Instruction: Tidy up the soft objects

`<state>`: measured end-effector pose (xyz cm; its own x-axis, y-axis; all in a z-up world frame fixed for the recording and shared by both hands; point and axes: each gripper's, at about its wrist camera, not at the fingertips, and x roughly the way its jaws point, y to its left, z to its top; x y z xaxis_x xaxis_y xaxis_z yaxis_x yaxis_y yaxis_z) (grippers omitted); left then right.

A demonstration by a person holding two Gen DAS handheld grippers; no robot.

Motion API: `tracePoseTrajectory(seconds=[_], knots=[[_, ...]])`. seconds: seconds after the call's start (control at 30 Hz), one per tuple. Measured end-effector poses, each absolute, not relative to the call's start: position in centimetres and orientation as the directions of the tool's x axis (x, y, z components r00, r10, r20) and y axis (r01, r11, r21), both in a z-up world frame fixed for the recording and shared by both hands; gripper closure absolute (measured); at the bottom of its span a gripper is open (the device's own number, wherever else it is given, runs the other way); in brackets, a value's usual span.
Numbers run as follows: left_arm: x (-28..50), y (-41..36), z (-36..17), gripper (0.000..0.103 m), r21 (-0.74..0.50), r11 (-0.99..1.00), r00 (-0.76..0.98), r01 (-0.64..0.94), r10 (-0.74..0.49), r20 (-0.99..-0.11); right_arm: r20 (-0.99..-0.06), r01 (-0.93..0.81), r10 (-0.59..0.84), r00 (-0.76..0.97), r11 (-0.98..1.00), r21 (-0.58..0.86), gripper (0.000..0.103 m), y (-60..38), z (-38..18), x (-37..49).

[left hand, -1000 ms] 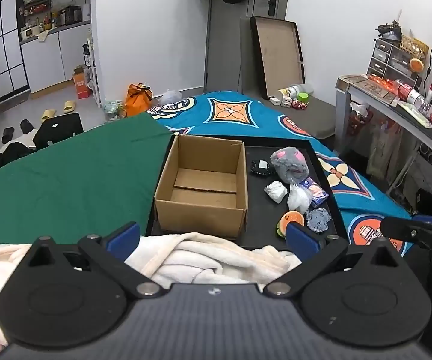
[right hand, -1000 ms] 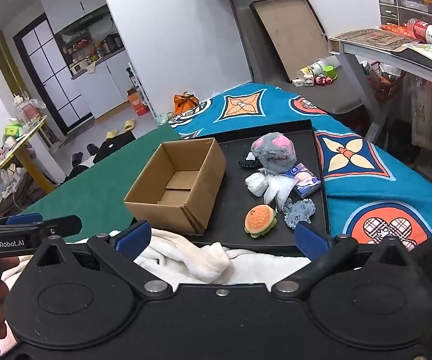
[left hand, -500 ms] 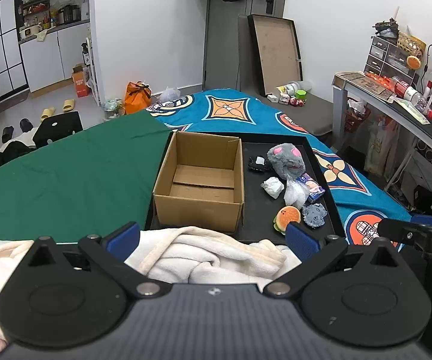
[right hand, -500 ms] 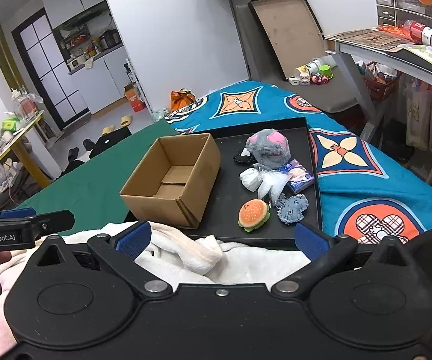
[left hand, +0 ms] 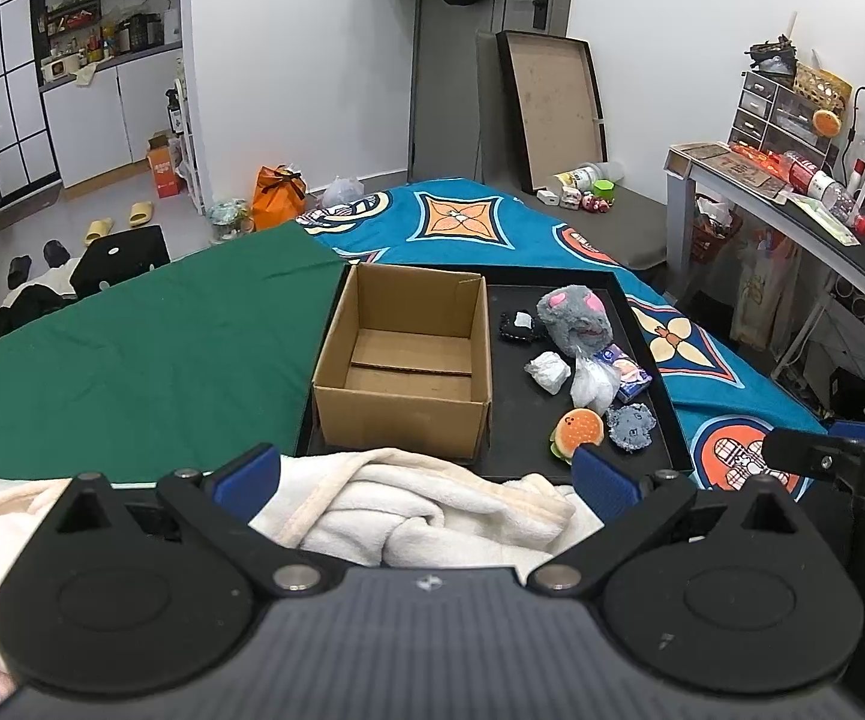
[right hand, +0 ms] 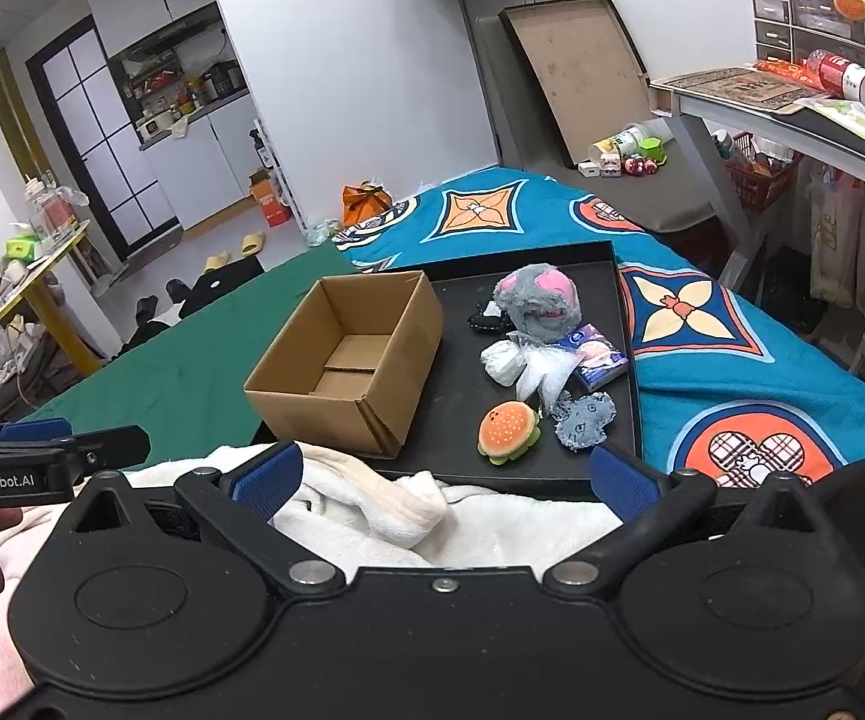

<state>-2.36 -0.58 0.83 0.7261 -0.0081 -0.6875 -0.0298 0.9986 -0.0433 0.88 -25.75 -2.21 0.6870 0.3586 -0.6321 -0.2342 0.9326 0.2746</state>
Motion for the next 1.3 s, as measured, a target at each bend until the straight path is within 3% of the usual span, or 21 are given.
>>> tracePoseTrajectory(seconds=[1.3], knots=[[-1.89,-0.11,1.34,0.000,-0.042,0.999,0.735,-0.026,-0.009,-0.678,-0.650,-0.235,0.347,0.676,0.938,0.257,0.000,-25.09,-2.12,1.07]])
